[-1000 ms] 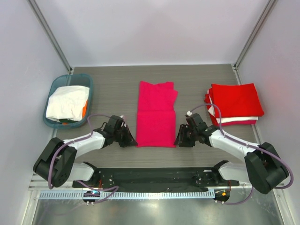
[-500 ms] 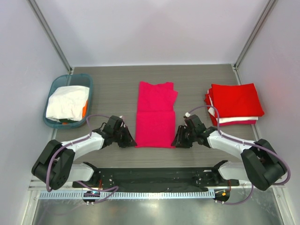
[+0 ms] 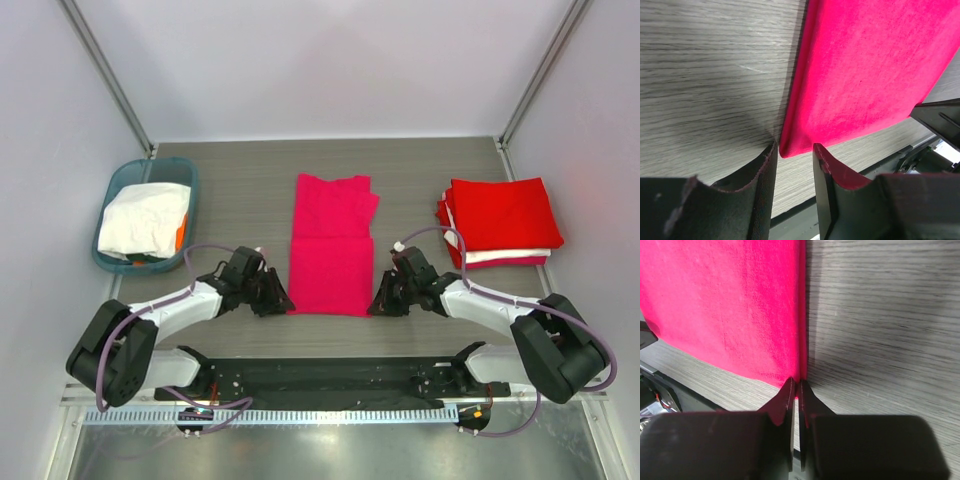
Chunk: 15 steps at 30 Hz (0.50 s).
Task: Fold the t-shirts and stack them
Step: Fold the tshirt
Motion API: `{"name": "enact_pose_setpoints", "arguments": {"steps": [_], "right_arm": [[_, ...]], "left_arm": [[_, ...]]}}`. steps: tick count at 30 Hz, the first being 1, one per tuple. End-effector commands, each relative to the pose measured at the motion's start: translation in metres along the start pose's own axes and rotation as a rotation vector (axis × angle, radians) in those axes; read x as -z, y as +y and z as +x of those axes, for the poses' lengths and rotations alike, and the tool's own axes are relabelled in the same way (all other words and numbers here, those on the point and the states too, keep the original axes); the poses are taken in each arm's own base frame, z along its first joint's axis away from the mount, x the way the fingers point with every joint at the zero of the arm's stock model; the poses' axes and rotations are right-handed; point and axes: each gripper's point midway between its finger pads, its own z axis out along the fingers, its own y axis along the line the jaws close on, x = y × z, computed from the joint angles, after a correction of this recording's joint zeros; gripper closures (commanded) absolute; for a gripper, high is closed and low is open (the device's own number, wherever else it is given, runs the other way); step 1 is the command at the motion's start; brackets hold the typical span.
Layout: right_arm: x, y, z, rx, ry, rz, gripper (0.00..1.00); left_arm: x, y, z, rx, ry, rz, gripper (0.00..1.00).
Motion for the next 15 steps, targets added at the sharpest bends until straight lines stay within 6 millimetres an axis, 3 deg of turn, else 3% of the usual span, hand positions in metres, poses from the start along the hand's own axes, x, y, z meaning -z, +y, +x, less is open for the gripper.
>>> {"name": "enact_pose_setpoints", "arguments": {"steps": [1, 5, 11, 15], "right_arm": [[-0.002, -0.012, 0.005, -0.003, -0.001, 0.050, 0.95], [-0.003, -0.014, 0.005, -0.003, 0.000, 0.055, 0.97], [-0.001, -0.011, 0.003, 0.003, -0.002, 0.051, 0.99], [0.007, -0.008, -0.003, 0.016, -0.024, 0.059, 0.99]], "left_arm": [[-0.003, 0.003, 0.000, -0.018, 0.007, -0.034, 0.63], [-0.009, 0.005, 0.005, -0.026, 0.028, -0.052, 0.65], [-0.011, 0.008, 0.003, -0.027, 0.016, -0.071, 1.00], [-0.004, -0.001, 0.001, -0.037, 0.012, -0.058, 1.00]]}}
